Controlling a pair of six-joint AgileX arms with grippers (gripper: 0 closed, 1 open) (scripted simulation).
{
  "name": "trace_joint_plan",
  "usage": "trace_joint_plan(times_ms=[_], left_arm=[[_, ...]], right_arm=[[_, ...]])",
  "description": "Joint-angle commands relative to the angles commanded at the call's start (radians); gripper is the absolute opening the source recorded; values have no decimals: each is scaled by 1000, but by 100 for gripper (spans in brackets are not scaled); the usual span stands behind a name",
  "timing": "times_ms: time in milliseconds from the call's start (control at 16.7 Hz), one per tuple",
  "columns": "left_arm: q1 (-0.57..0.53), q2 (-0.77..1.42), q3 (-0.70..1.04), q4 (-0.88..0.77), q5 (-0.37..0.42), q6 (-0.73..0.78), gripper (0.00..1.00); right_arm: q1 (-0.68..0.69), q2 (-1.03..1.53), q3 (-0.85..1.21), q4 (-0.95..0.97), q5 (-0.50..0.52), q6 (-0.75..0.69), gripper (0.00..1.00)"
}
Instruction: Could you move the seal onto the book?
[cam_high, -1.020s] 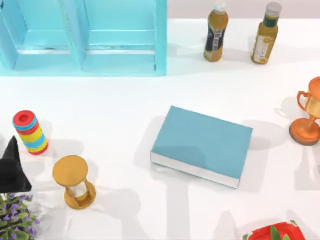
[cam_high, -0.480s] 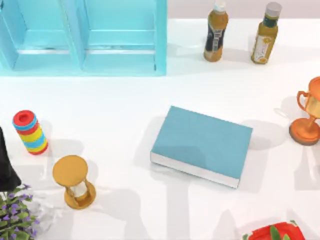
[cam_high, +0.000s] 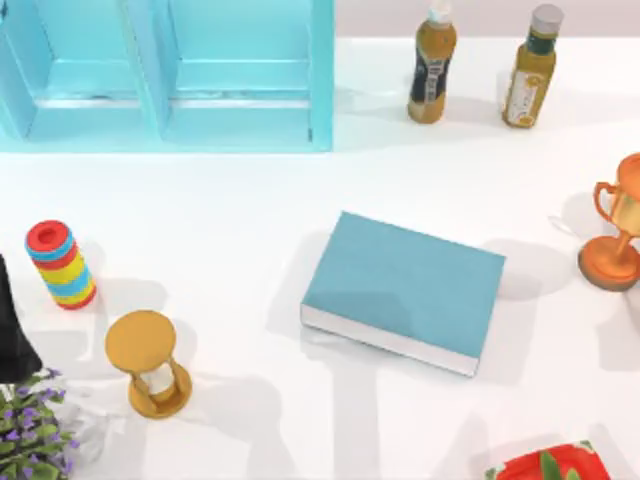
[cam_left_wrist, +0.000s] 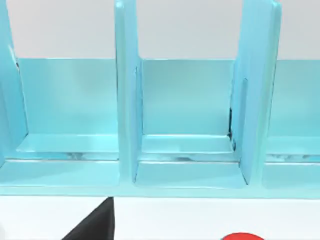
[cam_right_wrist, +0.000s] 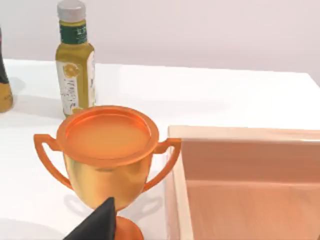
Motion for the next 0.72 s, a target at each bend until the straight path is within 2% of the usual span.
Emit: trace_joint_plan(times_ms=[720], left_arm=[[0,0,0,0,0,0,100]], right_arm=[[-225,1205,979,-725,6,-212,100]])
